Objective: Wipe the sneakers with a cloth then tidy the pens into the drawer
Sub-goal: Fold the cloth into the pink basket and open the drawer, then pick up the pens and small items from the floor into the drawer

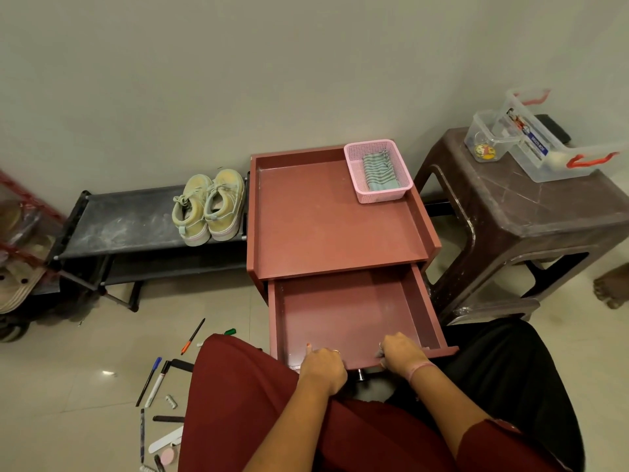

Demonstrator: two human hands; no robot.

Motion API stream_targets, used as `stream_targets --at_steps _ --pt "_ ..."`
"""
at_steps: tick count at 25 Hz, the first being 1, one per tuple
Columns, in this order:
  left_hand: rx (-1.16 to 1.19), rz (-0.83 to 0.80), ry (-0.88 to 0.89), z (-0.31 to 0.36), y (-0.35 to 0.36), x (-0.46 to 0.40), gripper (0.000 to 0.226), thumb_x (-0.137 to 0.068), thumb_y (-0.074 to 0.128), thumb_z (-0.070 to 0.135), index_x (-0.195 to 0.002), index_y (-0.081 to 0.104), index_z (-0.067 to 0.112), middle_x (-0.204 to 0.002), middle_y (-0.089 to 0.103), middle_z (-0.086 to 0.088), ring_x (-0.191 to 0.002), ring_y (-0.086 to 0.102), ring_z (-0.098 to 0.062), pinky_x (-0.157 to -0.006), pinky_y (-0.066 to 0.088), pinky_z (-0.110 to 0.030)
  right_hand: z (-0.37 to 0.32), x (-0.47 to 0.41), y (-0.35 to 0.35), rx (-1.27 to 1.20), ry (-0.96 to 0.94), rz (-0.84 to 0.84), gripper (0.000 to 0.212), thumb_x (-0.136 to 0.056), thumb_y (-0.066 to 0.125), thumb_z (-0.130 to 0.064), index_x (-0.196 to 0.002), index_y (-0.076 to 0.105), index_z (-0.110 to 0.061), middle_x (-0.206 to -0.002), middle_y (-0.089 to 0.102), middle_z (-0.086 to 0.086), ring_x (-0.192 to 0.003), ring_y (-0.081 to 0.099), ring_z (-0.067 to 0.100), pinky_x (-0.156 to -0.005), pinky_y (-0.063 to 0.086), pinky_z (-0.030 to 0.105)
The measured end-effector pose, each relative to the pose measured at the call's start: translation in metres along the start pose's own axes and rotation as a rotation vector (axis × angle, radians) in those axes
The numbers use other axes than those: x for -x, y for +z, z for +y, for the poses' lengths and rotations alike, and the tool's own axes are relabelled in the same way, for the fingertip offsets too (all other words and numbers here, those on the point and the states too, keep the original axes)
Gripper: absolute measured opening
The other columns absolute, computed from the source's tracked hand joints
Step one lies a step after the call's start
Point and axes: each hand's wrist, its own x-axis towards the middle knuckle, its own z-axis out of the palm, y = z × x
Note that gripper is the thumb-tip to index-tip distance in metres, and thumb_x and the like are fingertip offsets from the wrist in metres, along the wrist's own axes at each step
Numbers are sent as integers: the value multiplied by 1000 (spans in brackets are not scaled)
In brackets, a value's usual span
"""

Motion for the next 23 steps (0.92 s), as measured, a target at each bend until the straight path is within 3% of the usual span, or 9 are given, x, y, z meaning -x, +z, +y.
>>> stream_targets --at_steps 8,12,15,18,21,23 --pt "1 -58 32 -5 -5 -7 36 -93 33 10 -116 58 -2 -120 61 -22 -116 54 -34 -120 4 -49 5 -6 -3 -24 -22 -69 24 -83 63 -7 -104 72 -11 -109 71 4 -107 62 19 -94 49 30" --pt "41 -108 48 -18 -19 -13 37 -96 31 13 -119 56 -1 -126 59 -22 -121 51 -35 -119 4 -54 1 -13 -7 12 -39 -131 22 -82 61 -7 -102 68 -6 -110 68 9 -108 60 24 -94 49 33" --pt "272 151 10 -56 -47 -11 34 -101 31 18 -112 60 6 -121 64 -15 -118 55 -31 -119 2 -48 -13 -18 -16 92 -75 -174 25 -86 58 -14 -106 65 -1 -115 64 15 -113 55 29 -94 47 35" --pt "584 548 -143 -131 -80 -3 31 -101 37 18 -115 65 11 -119 66 -6 -115 57 -26 -118 1 -46 -48 -24 -42 155 -135 -141 25 -89 55 -17 -100 64 3 -110 63 20 -105 58 34 -76 44 31" --pt "750 798 -366 -220 -87 15 30 -101 41 20 -116 65 10 -104 68 -5 -99 59 -19 -120 4 -47 -108 -34 -77 112 -252 -14 21 -85 56 -19 -67 56 -7 -86 62 17 -85 57 33 -66 41 32" --pt "812 840 -507 -277 -70 24 29 -100 42 23 -110 66 10 -90 66 -5 -91 59 -20 -117 18 -54 -162 -45 -94 -4 -360 38 24 -78 56 -13 -57 47 -9 -73 63 11 -72 57 30 -64 47 34"
